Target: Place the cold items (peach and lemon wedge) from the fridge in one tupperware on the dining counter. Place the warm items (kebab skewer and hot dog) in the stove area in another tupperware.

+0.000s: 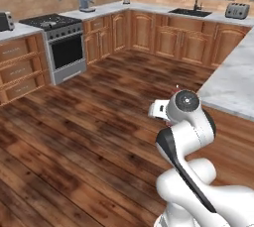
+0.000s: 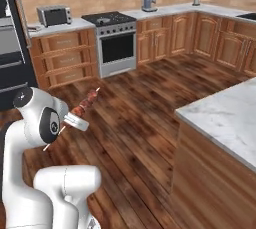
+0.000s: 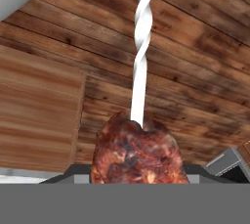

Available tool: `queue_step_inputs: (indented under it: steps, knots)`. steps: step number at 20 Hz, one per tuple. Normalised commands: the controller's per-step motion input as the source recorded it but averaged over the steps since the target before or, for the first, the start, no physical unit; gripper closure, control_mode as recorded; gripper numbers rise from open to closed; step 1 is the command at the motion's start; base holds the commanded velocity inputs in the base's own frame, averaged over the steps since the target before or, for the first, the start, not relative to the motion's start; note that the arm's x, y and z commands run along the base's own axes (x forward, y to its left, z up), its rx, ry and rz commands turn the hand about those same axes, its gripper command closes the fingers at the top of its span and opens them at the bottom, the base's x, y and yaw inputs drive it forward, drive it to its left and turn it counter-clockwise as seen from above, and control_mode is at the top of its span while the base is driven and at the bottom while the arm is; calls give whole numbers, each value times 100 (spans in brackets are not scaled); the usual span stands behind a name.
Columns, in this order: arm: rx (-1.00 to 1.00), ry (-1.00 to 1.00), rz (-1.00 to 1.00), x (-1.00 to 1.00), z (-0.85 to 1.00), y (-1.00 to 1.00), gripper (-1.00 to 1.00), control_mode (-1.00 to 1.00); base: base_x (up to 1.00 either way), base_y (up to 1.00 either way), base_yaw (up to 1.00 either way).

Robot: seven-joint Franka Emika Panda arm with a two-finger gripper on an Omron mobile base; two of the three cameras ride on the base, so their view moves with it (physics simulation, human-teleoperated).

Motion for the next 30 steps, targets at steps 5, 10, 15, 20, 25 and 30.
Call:
queue_step_inputs:
  steps: [5, 10, 15, 20, 25, 30]
  knots:
    - [0, 0, 0, 0, 0, 0, 100, 100, -97, -100, 0]
    - [0, 0, 0, 0, 0, 0, 100, 100, -86, -100, 0]
    - [0, 0, 0, 0, 0, 0, 100, 100, -74, -100, 0]
    - [0, 0, 0, 0, 0, 0, 100, 100, -63, -100, 0]
    - [0, 0, 0, 0, 0, 0, 100, 100, -34, -100, 0]
    - [0, 0, 0, 0, 0, 0, 100, 100, -2, -100, 0]
